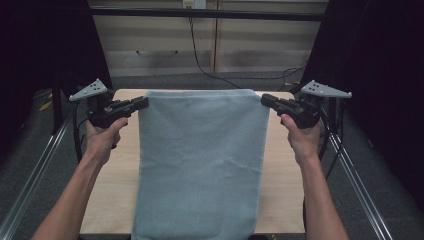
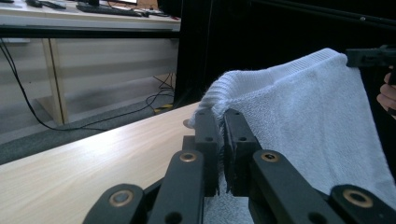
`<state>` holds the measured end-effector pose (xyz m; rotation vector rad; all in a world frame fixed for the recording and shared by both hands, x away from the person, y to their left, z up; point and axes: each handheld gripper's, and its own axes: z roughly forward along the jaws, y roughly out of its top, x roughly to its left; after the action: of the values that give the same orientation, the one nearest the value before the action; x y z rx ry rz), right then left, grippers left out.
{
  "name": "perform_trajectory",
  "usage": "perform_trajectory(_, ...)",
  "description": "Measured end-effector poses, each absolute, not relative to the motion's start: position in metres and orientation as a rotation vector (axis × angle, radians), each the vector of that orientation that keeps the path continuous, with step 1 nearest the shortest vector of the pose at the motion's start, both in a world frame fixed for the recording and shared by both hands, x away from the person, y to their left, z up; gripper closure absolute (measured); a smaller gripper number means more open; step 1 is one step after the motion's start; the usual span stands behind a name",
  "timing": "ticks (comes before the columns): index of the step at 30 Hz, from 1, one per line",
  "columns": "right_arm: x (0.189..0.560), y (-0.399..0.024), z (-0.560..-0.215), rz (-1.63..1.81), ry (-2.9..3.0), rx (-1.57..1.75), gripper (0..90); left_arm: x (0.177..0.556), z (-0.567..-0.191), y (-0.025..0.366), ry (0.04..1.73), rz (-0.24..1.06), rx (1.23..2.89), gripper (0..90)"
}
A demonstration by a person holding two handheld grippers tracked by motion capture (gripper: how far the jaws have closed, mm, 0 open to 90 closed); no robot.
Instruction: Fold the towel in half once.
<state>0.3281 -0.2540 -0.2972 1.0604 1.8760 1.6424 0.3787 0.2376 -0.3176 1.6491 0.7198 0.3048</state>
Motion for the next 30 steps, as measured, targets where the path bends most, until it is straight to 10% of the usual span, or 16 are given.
perform_trajectory(30, 0.385, -0.242, -0.252, 1.562, 1.823, 1.075, 87.7, 0.405, -0.274, 0.246, 0.759, 0.384, 1.607, 86.0)
